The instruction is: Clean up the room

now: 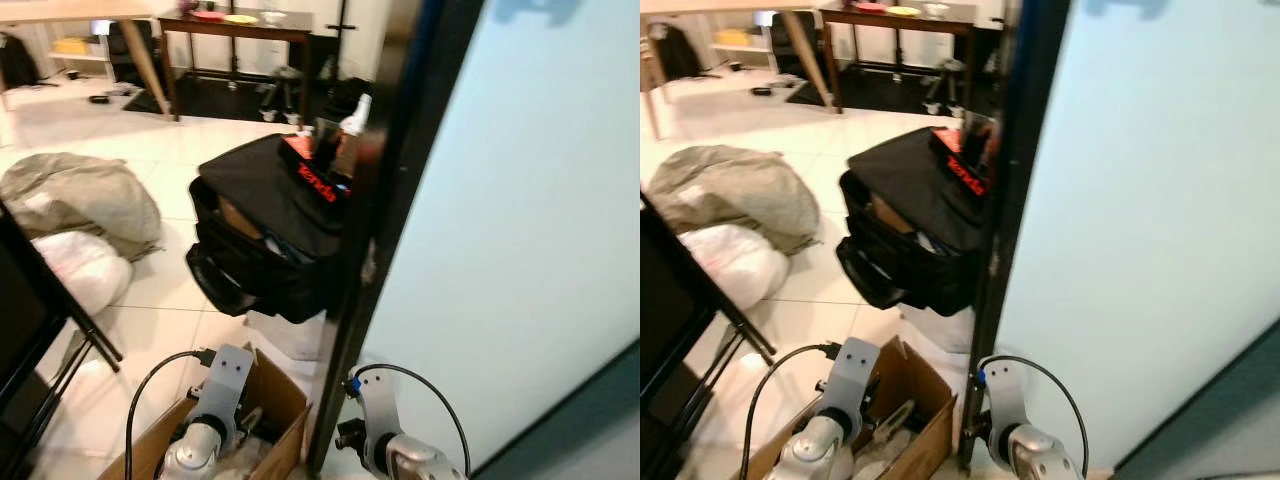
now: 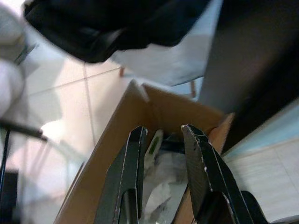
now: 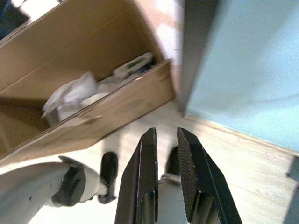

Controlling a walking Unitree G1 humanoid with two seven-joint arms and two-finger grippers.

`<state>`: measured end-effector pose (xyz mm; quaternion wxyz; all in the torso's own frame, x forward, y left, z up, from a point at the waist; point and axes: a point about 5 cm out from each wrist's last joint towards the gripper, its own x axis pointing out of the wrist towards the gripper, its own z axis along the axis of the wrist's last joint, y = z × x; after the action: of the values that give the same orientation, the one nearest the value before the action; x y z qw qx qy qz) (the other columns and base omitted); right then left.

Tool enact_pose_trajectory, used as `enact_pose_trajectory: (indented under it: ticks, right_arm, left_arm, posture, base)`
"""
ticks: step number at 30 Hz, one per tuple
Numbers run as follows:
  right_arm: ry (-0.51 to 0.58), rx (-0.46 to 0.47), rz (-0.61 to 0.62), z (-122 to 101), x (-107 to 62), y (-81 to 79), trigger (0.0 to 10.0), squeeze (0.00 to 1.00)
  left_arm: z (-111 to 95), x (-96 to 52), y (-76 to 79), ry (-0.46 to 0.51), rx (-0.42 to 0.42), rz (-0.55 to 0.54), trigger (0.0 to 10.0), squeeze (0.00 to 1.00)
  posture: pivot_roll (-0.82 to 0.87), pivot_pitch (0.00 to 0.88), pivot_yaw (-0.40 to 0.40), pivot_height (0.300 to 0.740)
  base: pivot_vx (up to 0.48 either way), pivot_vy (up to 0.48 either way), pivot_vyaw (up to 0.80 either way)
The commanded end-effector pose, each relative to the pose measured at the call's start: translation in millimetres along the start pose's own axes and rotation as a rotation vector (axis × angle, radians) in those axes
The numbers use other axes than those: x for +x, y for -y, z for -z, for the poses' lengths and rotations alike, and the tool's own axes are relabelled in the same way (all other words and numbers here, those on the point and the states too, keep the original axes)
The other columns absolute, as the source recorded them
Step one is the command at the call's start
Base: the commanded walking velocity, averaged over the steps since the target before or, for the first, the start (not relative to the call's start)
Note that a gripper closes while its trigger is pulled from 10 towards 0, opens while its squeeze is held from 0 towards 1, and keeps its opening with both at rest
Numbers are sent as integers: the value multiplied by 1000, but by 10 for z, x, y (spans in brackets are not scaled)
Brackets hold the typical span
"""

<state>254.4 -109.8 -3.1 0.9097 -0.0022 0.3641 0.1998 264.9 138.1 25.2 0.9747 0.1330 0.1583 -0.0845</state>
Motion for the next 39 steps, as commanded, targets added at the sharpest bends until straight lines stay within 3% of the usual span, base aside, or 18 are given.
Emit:
enact_pose_trajectory:
  ticks: [1,11,14,22,27,35,36,39]
  right_arm:
    - [-11,0,3,25,-12,-12,10000,0]
    - [21,40,108,20,-57,127,10000,0]
    - [25,54,123,-5,-57,151,10000,0]
    - [22,46,118,-1,-48,125,10000,0]
    - [21,43,122,10,-47,133,10000,0]
    - [24,44,123,4,-49,135,10000,0]
    - [23,41,127,9,-50,144,10000,0]
    - [21,39,130,14,-51,148,10000,0]
  left_arm:
    - [74,-46,18,-31,36,34,10000,0]
    - [93,-166,86,-29,81,253,10000,0]
    - [141,-270,95,-18,191,416,10000,0]
    - [161,-334,66,-16,233,518,10000,0]
    - [224,-452,67,-24,278,633,10000,0]
    - [135,-415,69,37,252,611,10000,0]
    - [72,-385,97,73,203,592,10000,0]
    - [50,-375,108,84,181,584,10000,0]
  posture:
    - [-11,101,-68,740]
    - [12,91,-48,740]
    - [13,87,-42,740]
    - [16,81,-42,740]
    - [15,78,-40,740]
    - [10,79,-38,740]
    - [6,80,-38,740]
    - [6,80,-38,740]
  base:
    - [0,0,-800]
    - [0,0,-800]
    - [0,0,-800]
    - [0,0,-800]
    - [0,0,-800]
    - [0,0,-800]
    - [0,0,-800]
    - [0,0,-800]
